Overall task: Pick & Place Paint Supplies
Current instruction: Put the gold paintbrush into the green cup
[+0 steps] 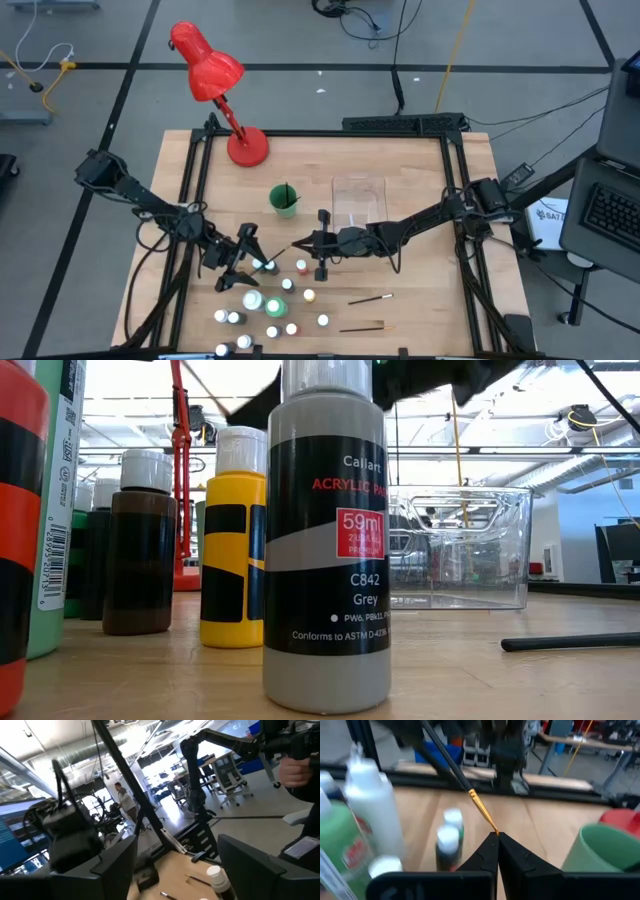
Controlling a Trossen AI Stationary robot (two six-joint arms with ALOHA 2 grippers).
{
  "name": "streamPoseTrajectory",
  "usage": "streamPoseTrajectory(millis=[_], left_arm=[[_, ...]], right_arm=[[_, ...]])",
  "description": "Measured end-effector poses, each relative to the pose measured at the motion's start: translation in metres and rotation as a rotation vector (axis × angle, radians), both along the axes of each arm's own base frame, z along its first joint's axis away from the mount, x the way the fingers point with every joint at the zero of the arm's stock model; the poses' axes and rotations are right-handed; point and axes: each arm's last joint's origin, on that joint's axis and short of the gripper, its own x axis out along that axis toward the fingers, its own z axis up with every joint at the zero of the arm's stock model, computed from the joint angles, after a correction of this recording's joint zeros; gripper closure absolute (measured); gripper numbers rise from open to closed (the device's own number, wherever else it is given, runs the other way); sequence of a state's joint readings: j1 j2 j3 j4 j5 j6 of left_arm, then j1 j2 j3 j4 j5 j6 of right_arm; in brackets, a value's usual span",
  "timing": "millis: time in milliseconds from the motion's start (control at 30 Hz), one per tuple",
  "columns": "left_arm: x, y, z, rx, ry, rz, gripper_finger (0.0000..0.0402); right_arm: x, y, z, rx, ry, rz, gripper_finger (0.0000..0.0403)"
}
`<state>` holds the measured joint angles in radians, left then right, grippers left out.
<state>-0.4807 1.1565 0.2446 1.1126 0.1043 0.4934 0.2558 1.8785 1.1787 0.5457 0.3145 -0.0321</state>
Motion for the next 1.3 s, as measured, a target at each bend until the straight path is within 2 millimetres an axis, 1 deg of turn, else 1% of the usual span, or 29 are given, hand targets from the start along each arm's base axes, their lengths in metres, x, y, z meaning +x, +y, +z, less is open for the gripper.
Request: streamPoseTrajectory(millis=[133,267,433,667,700,967,1033,1067,1133,1300], left_arm=[[0.003,-0.001,0.0,-0.001,0.008,-0.003,0.0159],[0.003,-0.001,0.0,-0.001,0.008,-0.003,0.0202],[0.003,-0.002,-0.001,0.003,0.014,-0.01,0.0271],[0.003,-0.001,0.0,0.009,0.008,-0.006,0.0381],[0.003,-0.001,0.0,0.01,0.008,-0.002,0.0389],[0.004,0.0,-0.001,0.007,0.025,0.049,0.0396],[0.004,-0.001,-0.006,0.021,0.06,0.049,0.0397],[0.004,-0.001,-0.007,0.031,0.069,0.051,0.0398],[0.003,-0.001,-0.004,0.018,0.042,0.092,0.0399],[0.002,-0.004,-0.004,0.04,0.031,0.167,0.0399]], right_arm=[[0.0,0.0,0.0,0.002,0.003,-0.002,0.0403],[0.0,0.0,0.0,0.002,0.006,-0.001,0.0403],[0.0,0.0,0.001,0.004,-0.005,-0.003,0.0403],[-0.001,0.0,-0.002,-0.002,0.017,0.007,0.0403],[-0.001,0.001,-0.002,-0.002,0.02,0.01,0.0403],[-0.002,0.003,-0.005,-0.019,0.053,0.017,0.04],[-0.003,0.007,-0.002,-0.025,0.036,0.022,0.0395],[-0.004,0.009,0.0,-0.028,0.029,0.028,0.0392],[-0.006,0.014,0.002,-0.044,0.026,0.033,0.0385],[-0.015,0.032,0.006,-0.153,0.014,-0.093,0.0372]])
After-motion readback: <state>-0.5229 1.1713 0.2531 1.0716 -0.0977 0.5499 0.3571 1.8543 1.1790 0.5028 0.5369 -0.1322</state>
